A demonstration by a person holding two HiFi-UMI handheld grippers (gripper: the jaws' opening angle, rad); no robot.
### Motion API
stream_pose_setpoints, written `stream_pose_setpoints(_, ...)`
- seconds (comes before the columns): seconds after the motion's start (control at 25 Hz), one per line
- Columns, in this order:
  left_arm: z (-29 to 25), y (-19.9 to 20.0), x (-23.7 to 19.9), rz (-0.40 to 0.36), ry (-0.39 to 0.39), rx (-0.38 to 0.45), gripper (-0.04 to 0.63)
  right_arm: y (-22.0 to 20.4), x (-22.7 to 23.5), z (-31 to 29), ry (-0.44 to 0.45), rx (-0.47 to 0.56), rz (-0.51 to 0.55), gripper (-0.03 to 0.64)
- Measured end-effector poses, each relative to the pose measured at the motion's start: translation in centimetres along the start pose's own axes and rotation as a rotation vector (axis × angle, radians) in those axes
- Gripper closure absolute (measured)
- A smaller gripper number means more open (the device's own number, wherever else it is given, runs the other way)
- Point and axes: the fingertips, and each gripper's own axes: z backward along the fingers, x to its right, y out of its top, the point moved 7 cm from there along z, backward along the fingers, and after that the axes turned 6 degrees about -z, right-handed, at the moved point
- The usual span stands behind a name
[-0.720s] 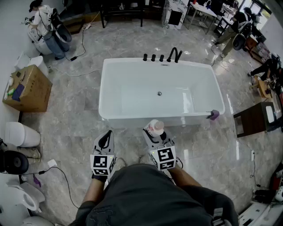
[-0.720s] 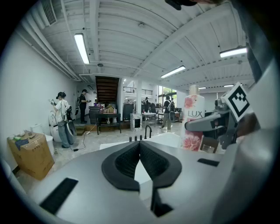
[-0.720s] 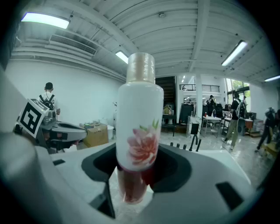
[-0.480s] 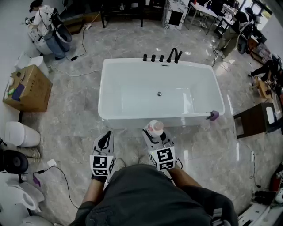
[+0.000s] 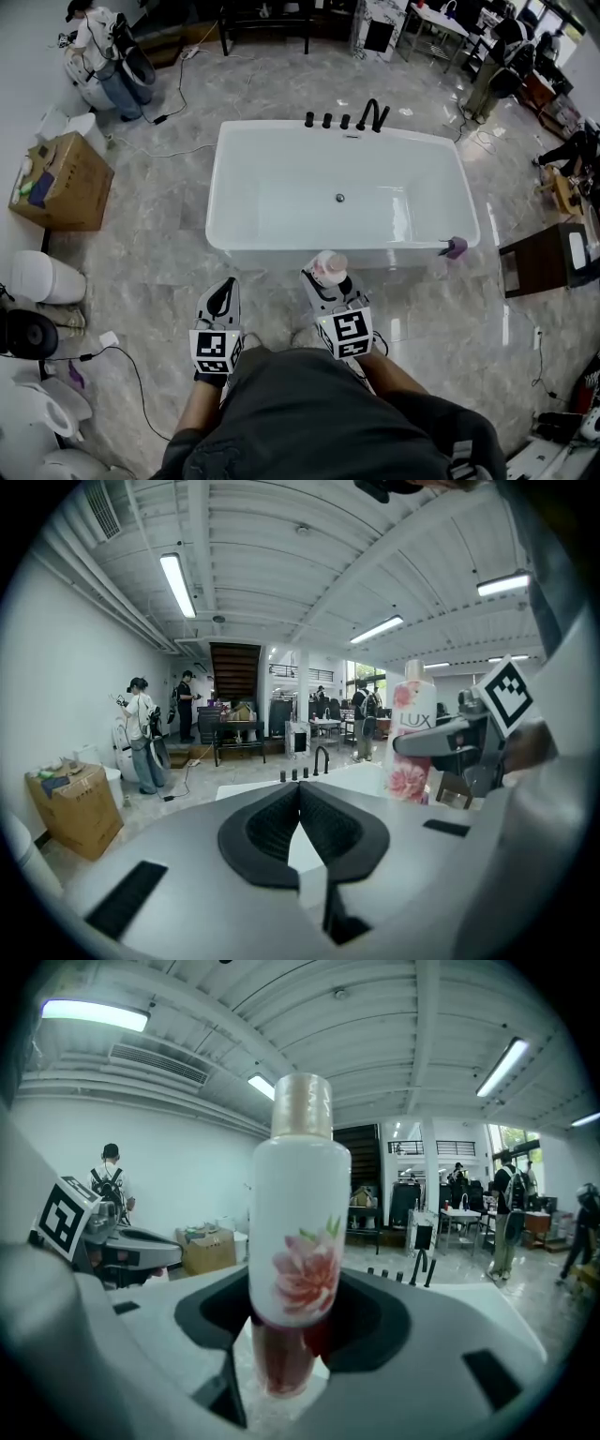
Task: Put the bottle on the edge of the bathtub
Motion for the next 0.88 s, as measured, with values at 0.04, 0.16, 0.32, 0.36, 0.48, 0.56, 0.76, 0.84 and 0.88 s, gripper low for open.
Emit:
stream_pose_setpoints(0.04, 0.0, 0.0, 0.3, 0.001, 0.008, -0.002, 0.592, 0.0, 0.4, 0.0, 0.005, 0.002, 0.004, 0.38)
stream_pose_setpoints(0.16, -0.1, -0.3, 1.3, 0.005, 0.027, -0.011, 0.592, -0.1, 1.5, -0.2, 0.018, 0.005, 0.014, 0.38)
stream_pose_setpoints(0.32, -0.4, -1.3, 1.2, 0.024, 0.048, -0.034, 0.592, -0.5, 2.5, -1.6, 0.025, -0.013, 0.018, 0.38)
stream_pose_setpoints(0.36, -0.5, -1.5, 0.9, 0.031, 0.05, -0.039, 0.592, -0.6, 2.6, -2.0, 0.025, -0.02, 0.02, 0.38)
stream_pose_setpoints(0.48, -1.5, -2.0, -0.2, 0.044, 0.058, -0.043, 0.592, -0.6, 3.0, -3.6, 0.023, -0.032, 0.026, 0.38)
stream_pose_setpoints(0.56, -2.7, -2.4, -1.2, 0.052, 0.058, -0.042, 0.592, -0.7, 3.3, -5.0, 0.018, -0.04, 0.03, 0.38)
stream_pose_setpoints(0.76, -6.8, -2.9, -5.1, 0.076, 0.03, -0.043, 0.592, 0.0, 3.1, -9.4, 0.003, -0.064, 0.043, 0.38)
stream_pose_setpoints(0.84, -8.9, -2.4, -6.7, 0.077, 0.012, -0.036, 0.592, 0.6, 3.2, -11.3, -0.004, -0.068, 0.044, 0.38)
stream_pose_setpoints(0.88, -10.0, -2.0, -7.5, 0.076, 0.002, -0.031, 0.592, 1.1, 3.4, -12.4, -0.009, -0.069, 0.043, 0.38)
